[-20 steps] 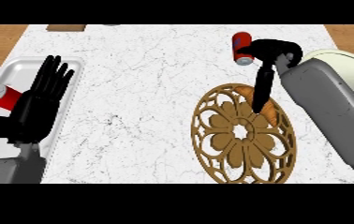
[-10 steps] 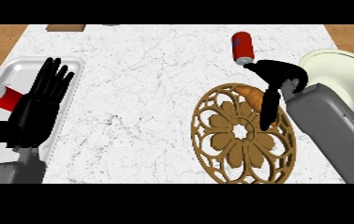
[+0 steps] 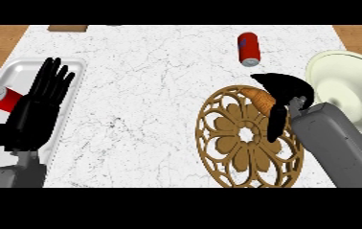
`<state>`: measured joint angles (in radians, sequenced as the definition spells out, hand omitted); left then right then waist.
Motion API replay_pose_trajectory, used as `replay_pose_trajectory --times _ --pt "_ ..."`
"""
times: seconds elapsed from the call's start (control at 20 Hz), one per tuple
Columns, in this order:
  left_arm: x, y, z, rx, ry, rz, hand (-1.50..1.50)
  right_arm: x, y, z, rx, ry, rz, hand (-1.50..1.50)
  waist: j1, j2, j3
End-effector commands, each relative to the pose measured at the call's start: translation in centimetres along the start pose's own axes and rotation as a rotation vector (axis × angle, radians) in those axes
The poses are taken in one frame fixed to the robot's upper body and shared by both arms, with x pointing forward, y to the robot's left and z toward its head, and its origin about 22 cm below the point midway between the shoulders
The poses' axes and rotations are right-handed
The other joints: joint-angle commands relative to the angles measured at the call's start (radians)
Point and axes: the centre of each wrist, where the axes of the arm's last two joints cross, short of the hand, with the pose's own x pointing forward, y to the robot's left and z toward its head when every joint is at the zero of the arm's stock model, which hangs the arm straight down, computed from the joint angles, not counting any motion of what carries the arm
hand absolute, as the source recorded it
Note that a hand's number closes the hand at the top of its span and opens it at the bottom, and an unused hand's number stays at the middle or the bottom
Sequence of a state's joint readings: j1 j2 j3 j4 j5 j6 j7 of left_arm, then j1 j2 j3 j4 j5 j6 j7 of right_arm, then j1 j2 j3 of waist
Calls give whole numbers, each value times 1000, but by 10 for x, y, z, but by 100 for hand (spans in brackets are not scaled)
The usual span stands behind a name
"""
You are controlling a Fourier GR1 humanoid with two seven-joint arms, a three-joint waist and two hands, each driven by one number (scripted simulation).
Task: Pick the croissant from the placemat and place it in the bowl
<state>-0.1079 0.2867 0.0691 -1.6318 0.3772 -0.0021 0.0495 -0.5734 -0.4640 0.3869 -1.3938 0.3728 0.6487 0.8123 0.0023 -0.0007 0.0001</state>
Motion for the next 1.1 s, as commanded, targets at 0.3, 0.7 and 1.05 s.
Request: replay_pose_trajectory --times 0.3,0.7,1.05 --pt "-10 -5 -10 -2 8 6 0 -9 23 -40 39 52 47 -150 3 2 0" --pt "1 -5 0 2 -2 13 0 -17 23 -37 94 48 109 150 1 0 0" --pt "0 12 -11 -7 -13 4 0 3 31 -50 47 -30 245 150 4 2 0"
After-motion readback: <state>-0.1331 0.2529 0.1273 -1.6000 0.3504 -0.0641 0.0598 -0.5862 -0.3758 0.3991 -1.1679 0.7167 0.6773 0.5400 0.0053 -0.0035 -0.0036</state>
